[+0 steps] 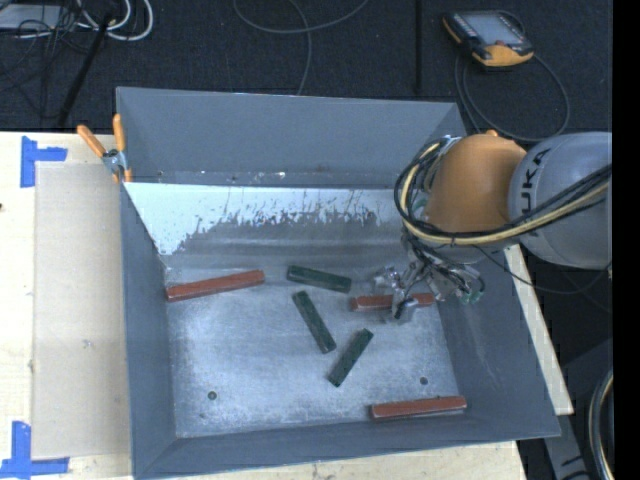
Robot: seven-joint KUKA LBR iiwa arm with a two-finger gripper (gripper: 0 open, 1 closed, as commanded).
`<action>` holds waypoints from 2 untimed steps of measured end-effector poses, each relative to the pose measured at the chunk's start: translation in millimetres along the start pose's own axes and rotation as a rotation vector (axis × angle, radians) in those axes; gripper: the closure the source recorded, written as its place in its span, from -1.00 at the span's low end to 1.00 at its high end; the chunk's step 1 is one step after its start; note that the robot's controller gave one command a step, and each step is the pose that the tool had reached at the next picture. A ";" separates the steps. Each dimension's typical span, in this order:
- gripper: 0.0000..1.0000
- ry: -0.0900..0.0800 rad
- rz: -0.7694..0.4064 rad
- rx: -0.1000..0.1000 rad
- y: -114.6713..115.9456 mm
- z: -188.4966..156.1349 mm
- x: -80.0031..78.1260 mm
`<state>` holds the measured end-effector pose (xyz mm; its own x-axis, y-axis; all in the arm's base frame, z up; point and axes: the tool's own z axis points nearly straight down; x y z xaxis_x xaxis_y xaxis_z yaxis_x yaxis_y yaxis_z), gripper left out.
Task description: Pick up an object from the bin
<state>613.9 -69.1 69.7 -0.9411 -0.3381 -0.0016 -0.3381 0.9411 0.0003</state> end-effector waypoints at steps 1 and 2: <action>1.00 0.000 0.000 0.000 0.0 0.0 0.0; -1.00 -0.004 0.431 0.002 -9.3 -63.2 -7.5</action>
Offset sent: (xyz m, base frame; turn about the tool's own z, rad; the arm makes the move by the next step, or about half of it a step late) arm 0.0087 -0.0061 0.0619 0.4309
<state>624.0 -75.4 132.9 -0.9963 0.0859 -0.0056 0.0859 0.9963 -0.0001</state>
